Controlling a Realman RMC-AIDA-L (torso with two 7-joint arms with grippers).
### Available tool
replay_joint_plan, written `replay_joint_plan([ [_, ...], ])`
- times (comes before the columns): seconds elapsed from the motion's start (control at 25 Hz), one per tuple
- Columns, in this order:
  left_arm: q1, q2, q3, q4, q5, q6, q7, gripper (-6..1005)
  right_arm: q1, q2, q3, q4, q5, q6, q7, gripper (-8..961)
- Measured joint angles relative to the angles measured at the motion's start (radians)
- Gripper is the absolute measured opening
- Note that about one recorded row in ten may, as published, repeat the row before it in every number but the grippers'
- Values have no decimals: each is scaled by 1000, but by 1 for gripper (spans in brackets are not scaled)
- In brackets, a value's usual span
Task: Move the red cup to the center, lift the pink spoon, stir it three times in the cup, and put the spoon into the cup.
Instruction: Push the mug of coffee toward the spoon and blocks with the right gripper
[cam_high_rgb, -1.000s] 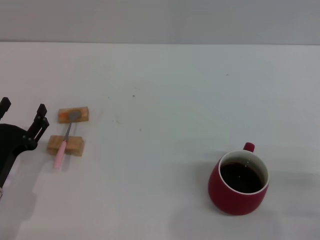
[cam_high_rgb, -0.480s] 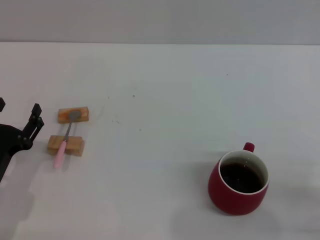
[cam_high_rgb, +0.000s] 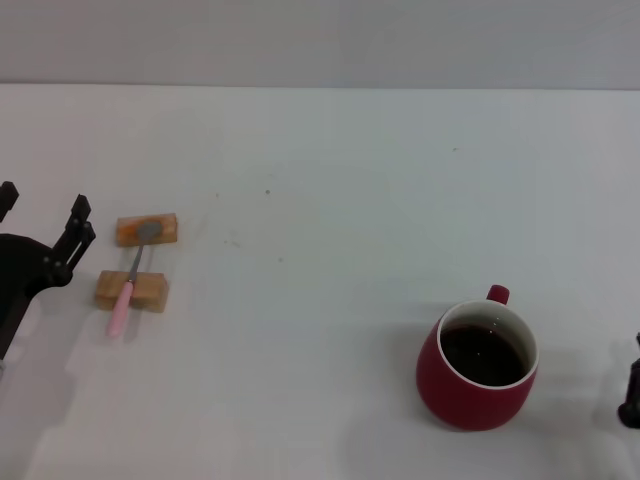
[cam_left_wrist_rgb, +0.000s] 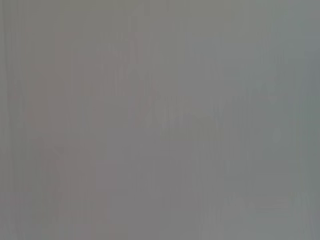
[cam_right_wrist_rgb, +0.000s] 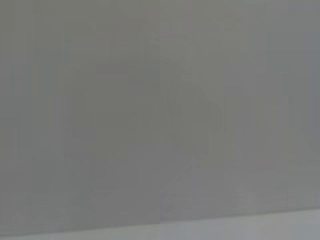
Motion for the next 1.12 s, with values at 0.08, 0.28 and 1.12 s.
replay_joint_plan([
  [0.08,-2,0,0,0,0,-4,0,804,-5,0,-12,6,0,7,0,162],
  [0.28,-12,0,0,0,0,-17,0,803,-29,0,-25,15,-1,8,-1,42],
  [1.12,-45,-2,-14,-1,0,-49,24,800,11,0,-121,48,-1,30,6,0],
])
